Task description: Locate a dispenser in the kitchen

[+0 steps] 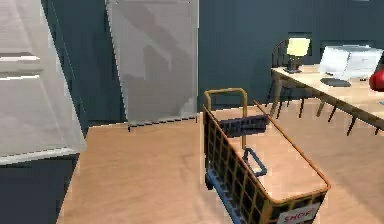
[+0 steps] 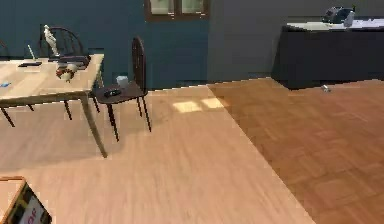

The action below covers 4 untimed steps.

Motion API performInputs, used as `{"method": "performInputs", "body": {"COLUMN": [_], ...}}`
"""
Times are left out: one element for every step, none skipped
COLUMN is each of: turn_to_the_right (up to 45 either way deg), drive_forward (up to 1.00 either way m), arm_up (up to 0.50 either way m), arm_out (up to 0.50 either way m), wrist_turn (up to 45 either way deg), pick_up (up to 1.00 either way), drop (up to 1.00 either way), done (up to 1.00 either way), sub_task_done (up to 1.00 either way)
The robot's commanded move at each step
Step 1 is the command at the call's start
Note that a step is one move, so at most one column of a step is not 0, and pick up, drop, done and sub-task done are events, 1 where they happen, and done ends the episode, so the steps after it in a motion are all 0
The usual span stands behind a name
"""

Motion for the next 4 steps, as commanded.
{"method": "performInputs", "body": {"turn_to_the_right": [45.0,45.0,42.0,0.0], "drive_forward": [0.00,0.00,0.00,1.00], "arm_up": [0.00,0.00,0.00,0.00], "arm_out": [0.00,0.00,0.00,0.00], "wrist_turn": [0.0,0.0,0.0,0.0], "pick_up": [0.00,0.00,0.00,0.00], "drop": [0.00,0.00,0.00,0.00], "done": [0.00,0.00,0.00,0.00], "sub_task_done": [0.00,0.00,0.00,0.00]}}
